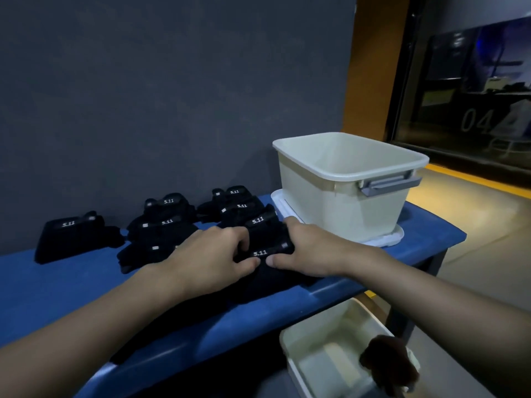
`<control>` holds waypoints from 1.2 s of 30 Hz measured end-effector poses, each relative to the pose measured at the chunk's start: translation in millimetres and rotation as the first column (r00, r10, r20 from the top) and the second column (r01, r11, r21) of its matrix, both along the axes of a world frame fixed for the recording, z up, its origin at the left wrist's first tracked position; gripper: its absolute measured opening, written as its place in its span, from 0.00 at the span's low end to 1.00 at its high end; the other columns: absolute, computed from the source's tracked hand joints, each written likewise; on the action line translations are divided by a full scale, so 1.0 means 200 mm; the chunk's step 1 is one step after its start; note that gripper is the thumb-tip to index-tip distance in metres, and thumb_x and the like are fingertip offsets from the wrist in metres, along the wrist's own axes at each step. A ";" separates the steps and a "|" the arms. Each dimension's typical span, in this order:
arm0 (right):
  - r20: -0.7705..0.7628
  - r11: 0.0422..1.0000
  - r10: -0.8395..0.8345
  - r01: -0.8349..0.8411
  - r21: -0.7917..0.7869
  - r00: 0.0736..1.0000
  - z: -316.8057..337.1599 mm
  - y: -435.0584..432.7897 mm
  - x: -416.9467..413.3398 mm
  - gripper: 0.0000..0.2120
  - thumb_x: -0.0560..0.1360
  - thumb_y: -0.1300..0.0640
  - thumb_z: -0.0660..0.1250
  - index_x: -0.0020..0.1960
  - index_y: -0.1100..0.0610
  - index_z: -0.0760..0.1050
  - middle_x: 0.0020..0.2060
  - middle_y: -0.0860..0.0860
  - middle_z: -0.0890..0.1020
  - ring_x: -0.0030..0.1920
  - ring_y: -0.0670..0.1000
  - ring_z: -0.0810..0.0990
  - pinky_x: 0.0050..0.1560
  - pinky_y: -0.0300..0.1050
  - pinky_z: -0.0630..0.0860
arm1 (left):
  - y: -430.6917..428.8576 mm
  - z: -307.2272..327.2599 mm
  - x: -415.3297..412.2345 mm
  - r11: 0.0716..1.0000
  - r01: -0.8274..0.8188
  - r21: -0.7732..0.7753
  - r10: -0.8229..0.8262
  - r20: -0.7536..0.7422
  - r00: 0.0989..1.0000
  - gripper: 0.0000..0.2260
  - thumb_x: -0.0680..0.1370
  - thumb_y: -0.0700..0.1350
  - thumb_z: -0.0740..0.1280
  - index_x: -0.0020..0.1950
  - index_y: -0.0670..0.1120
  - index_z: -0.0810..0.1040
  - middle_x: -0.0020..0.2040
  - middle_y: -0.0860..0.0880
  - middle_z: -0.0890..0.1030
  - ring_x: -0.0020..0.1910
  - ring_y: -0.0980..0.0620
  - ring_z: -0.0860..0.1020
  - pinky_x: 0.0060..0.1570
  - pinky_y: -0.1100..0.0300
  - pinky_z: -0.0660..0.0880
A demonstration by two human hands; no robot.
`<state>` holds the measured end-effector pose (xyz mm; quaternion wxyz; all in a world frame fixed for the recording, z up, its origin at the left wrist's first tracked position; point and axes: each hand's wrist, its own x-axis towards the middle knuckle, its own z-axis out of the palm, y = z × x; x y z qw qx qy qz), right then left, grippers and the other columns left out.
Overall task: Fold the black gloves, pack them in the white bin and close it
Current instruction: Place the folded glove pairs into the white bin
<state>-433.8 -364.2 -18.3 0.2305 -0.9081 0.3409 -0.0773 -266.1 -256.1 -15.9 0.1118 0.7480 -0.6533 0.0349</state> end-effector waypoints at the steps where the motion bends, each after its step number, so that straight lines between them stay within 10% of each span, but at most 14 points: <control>1: 0.002 1.000 0.015 -0.015 0.011 1.000 0.01 -0.01 0.00 0.27 0.74 0.42 0.70 0.64 0.55 0.65 0.52 0.50 0.79 0.53 0.50 0.78 0.49 0.43 0.73 | -0.01 0.00 0.00 1.000 -0.014 0.025 0.015 -0.025 1.000 0.12 0.74 0.62 0.67 0.46 0.55 0.73 0.39 0.56 0.80 0.40 0.56 0.78 0.45 0.53 0.77; 16: 0.180 0.975 0.129 -0.158 0.155 0.975 -0.08 -0.08 -0.08 0.32 0.71 0.47 0.74 0.67 0.54 0.63 0.55 0.53 0.79 0.57 0.53 0.78 0.59 0.50 0.76 | 0.02 -0.01 -0.25 0.949 -0.316 -0.002 0.304 -0.268 0.914 0.13 0.77 0.56 0.69 0.52 0.48 0.74 0.33 0.53 0.76 0.29 0.59 0.73 0.25 0.68 0.63; 28: 0.264 0.964 0.166 -0.213 0.157 0.950 -0.13 -0.09 -0.09 0.37 0.70 0.52 0.76 0.71 0.50 0.58 0.62 0.53 0.73 0.61 0.52 0.75 0.62 0.46 0.73 | 0.04 -0.03 -0.28 0.936 -0.353 0.001 0.322 -0.415 0.851 0.25 0.74 0.57 0.73 0.68 0.52 0.72 0.47 0.56 0.75 0.45 0.61 0.76 0.45 0.66 0.73; 36: 0.418 0.942 0.157 -0.263 0.208 0.894 0.02 -0.12 -0.09 0.31 0.70 0.55 0.76 0.67 0.49 0.64 0.58 0.51 0.77 0.56 0.50 0.79 0.59 0.50 0.77 | 0.04 0.12 -0.26 0.925 -0.356 -0.129 0.182 -0.674 0.716 0.12 0.72 0.48 0.77 0.54 0.52 0.82 0.44 0.48 0.83 0.39 0.53 0.83 0.44 0.60 0.80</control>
